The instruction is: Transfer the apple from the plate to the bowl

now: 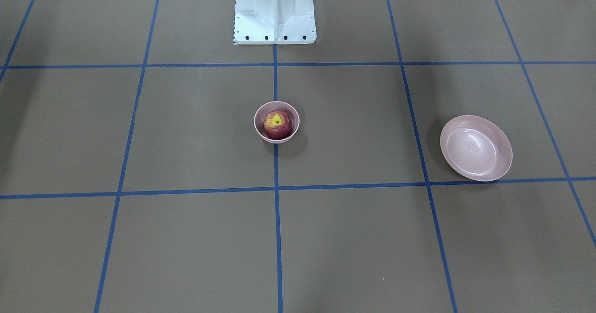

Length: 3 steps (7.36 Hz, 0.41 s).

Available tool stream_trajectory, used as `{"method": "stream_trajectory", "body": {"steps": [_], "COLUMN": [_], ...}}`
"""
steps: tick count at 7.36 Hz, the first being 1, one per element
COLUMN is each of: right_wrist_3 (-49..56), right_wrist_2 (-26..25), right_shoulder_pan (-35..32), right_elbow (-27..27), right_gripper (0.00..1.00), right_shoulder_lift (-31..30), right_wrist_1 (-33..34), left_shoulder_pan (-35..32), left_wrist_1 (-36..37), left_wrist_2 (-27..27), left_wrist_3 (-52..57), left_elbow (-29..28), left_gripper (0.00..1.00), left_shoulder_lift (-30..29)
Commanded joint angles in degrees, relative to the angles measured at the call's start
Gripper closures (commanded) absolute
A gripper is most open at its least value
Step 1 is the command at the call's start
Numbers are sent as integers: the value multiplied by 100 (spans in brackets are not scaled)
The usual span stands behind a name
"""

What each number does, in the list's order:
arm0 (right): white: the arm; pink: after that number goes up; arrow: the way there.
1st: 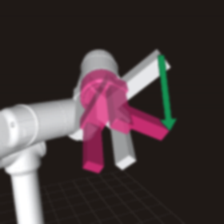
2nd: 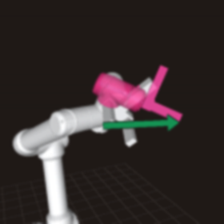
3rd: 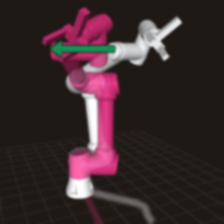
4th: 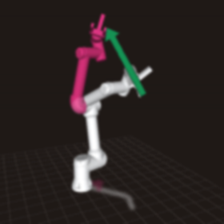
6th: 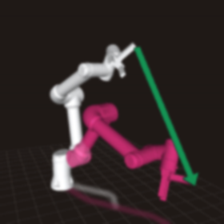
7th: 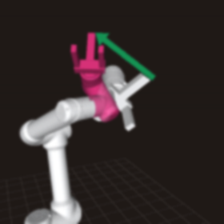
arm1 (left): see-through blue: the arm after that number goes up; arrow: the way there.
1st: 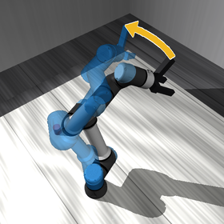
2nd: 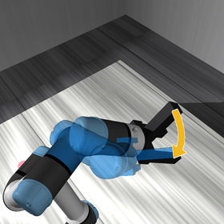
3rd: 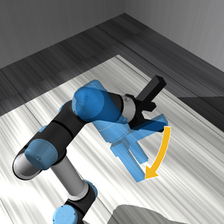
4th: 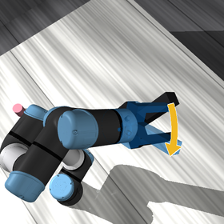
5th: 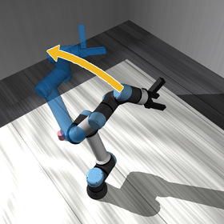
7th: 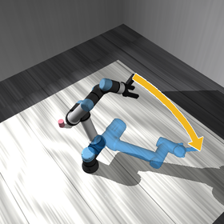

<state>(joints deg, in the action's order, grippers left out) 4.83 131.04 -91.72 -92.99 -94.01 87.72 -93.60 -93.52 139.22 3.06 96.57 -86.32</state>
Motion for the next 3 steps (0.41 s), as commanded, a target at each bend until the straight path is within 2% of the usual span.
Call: {"method": "stream_trajectory", "body": {"steps": [1, 3], "right_wrist_3": [9, 9], "right_wrist_2": [0, 0], "right_shoulder_pan": [5, 5], "right_elbow": [9, 9], "right_gripper": [0, 0], "right_shoulder_lift": [-3, -3], "right_wrist_1": [0, 0], "left_shoulder_pan": [0, 0], "left_wrist_1": [0, 0], "left_wrist_2": [0, 0], "left_wrist_3": [2, 2], "left_elbow": [-7, 2], "left_gripper": [2, 2], "left_shoulder_lift": [19, 45]}}
